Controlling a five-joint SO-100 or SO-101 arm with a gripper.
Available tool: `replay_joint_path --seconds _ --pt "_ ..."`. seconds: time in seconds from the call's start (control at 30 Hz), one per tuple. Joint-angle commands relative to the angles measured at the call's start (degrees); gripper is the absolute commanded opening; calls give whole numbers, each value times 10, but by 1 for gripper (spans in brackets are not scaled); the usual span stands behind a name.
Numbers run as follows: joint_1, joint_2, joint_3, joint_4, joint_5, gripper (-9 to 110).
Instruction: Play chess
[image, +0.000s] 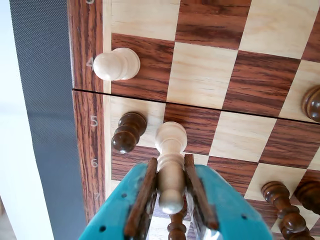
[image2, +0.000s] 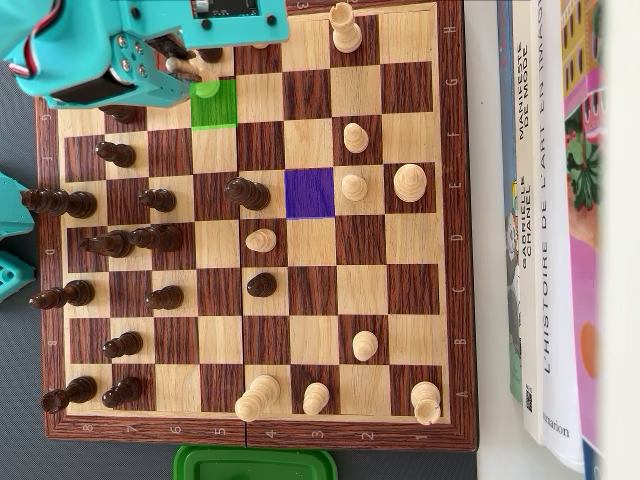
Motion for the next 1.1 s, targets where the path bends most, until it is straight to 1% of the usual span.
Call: replay_joint_path --seconds 0.0,0.33,0.43,0.97,1.07 --pt "-3 22 -2 -1 6 7" --pt "21 22 14 1 -2 7" --pt "29 22 11 1 -23 7" --pt "26 23 11 -2 -25 7" --pt "25 23 11 -2 -25 11"
